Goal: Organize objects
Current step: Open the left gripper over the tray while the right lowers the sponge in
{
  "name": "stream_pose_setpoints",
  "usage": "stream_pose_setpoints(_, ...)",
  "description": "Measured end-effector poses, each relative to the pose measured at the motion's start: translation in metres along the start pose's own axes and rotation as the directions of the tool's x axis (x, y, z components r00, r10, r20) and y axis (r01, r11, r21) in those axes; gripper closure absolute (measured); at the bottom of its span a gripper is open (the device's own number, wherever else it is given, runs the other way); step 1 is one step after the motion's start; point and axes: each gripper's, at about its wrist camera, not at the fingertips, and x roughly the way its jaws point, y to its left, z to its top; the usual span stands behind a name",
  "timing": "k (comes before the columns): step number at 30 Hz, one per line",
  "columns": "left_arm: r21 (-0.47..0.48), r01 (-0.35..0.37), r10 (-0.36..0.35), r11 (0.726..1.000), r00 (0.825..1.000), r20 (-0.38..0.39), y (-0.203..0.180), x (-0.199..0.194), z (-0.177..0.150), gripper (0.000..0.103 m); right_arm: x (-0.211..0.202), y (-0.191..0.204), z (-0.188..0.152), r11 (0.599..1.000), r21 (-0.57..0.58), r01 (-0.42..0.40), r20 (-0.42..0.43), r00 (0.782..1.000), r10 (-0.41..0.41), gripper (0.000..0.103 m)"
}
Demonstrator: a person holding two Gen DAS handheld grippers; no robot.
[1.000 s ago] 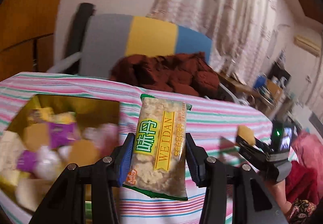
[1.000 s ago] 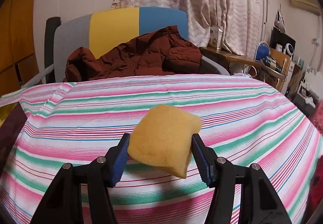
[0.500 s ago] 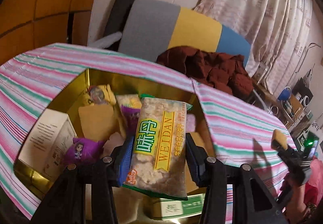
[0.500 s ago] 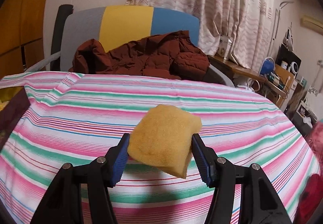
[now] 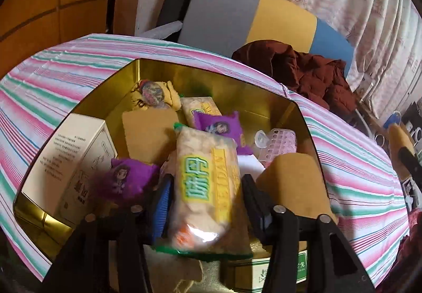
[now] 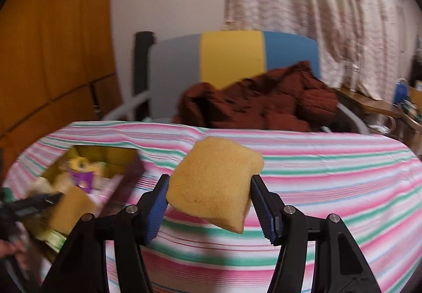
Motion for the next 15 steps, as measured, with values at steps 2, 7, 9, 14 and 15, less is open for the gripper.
stream_pose_setpoints(2, -0.013, 0.029, -0.029, 1.000, 1.000, 0.000, 0.003, -0.001, 0.001, 0.045, 0.003, 0.017, 0.005, 0.999, -0.014, -0.044, 0.001, 0.999, 0.044, 0.042)
stream_pose_setpoints(7, -0.038, 0.072, -0.070, 0.997, 0.997, 0.037, 0.006, -0.019, -0.001, 0.042, 0.019, 0.056, 0.015, 0.987, -0.029, -0.158, -0.039, 0.987, 0.157, 0.041)
stream_pose_setpoints(9, -0.020, 0.073, -0.071, 0.997, 0.994, 0.079, 0.004, -0.033, -0.002, 0.042, 0.030, 0.071, 0.021, 0.977, -0.033, -0.210, -0.070, 0.976, 0.208, 0.041)
stream_pose_setpoints(14, 0.034, 0.037, -0.042, 0.999, 0.986, 0.163, -0.003, -0.063, -0.007, 0.042, 0.064, 0.111, 0.029, 0.958, -0.089, -0.273, -0.151, 0.954, 0.258, 0.041)
stream_pose_setpoints(15, 0.049, 0.015, -0.024, 0.999, 0.984, 0.175, -0.005, -0.068, -0.009, 0.042, 0.074, 0.120, 0.030, 0.955, -0.106, -0.278, -0.174, 0.950, 0.258, 0.041)
